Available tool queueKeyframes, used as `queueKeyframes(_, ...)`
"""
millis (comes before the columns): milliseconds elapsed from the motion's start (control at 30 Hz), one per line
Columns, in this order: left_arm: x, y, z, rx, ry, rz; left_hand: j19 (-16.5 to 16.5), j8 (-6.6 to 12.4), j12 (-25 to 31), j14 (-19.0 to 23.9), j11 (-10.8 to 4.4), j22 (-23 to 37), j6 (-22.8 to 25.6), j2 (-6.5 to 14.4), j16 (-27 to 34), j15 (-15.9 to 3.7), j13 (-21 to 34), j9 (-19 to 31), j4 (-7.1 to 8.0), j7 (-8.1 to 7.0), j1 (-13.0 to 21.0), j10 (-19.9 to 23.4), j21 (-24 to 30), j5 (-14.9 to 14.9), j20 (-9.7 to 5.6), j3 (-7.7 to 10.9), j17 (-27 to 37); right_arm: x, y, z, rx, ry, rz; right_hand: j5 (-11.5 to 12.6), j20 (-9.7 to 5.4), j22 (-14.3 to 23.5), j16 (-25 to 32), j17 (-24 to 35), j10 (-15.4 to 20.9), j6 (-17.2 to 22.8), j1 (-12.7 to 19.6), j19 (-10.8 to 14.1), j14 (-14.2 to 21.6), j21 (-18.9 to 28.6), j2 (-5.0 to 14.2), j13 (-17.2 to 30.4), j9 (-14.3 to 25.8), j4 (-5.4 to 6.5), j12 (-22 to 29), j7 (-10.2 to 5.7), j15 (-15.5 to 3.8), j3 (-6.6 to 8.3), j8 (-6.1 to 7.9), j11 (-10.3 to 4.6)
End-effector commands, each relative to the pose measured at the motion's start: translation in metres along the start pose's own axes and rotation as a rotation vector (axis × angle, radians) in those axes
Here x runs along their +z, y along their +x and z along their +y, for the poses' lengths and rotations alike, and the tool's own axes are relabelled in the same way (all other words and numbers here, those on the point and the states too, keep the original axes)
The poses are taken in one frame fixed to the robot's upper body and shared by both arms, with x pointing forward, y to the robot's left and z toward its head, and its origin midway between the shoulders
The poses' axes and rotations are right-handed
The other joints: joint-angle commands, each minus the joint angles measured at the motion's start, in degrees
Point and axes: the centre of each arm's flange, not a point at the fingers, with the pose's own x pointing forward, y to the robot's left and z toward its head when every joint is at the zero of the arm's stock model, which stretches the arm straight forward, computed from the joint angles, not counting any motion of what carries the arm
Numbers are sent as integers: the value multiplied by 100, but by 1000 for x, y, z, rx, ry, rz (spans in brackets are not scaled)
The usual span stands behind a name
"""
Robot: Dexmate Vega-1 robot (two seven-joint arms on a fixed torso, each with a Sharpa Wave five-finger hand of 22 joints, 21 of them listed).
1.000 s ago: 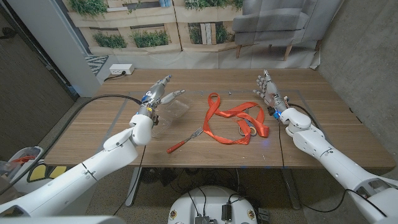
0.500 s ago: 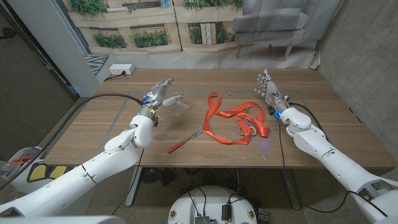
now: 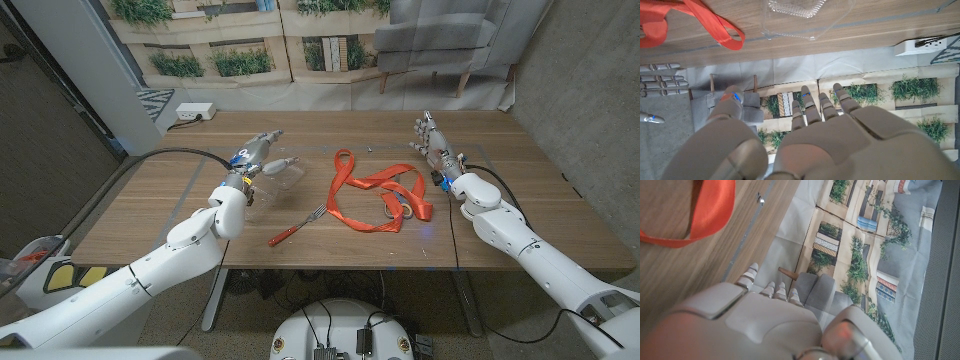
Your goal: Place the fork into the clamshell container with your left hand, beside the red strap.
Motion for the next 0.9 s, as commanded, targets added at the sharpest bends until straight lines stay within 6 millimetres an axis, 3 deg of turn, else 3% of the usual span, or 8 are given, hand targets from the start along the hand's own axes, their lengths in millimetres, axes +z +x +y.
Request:
queueKeyframes(33, 3, -4, -1, -32, 60, 10, 37, 57, 100, 114, -140, 3, 171, 5, 36, -2, 56, 11, 0, -49, 252, 345, 0, -19, 54, 55, 13, -2, 0, 2, 0, 0, 9, 2, 1, 30, 12, 3, 25, 16, -2, 31, 22, 21, 23, 12, 11, -18, 16, -8, -20, 2, 28, -9)
queueKeyframes(267, 4, -7, 0, -72, 93, 0, 6, 66, 89, 87, -148, 3, 217, -64, 14, 21, 69, 11, -17, -64, 338, 357, -16, -12, 114, 39, 14, -2, 1, 2, 1, -1, 8, 1, 3, 30, 9, 3, 27, 21, 1, 32, 21, 19, 27, 12, 11, -21, 14, -9, -24, 1, 28, -3)
queueKeyframes(400, 4, -8, 1, -81, 97, 0, -36, -64, 15, -6, -178, 4, -64, -195, -31, 25, 94, 10, -5, -105, 486, 263, -28, 8, 147, -8, 20, -1, 1, 2, 4, -2, 5, 0, 5, 30, 8, 3, 20, 20, 4, 31, 23, 16, 30, 13, 11, -23, 9, -8, -17, 0, 27, 1)
queueKeyframes(600, 5, -10, -1, -88, 100, -3, -48, -39, 145, 57, -332, 5, 35, -287, -8, 28, 127, 12, 49, -109, 552, 687, -25, 24, 157, -81, 23, 1, 0, 3, 4, -4, 4, -2, 6, 31, 8, 4, 18, 21, 6, 30, 27, 14, 35, 13, 11, -24, 6, -10, -16, 0, 25, -1)
queueKeyframes(900, 4, -9, -4, -119, 111, -3, 52, 66, 305, 420, -436, 5, 497, -293, 79, -126, 173, 9, 81, -420, 727, 1320, 10, 39, 167, -177, 22, 0, -3, 2, -1, -2, 3, -4, 5, 31, 6, 4, 34, 20, 11, 34, 31, 12, 43, 13, 11, -28, 9, -10, -11, -1, 23, -3)
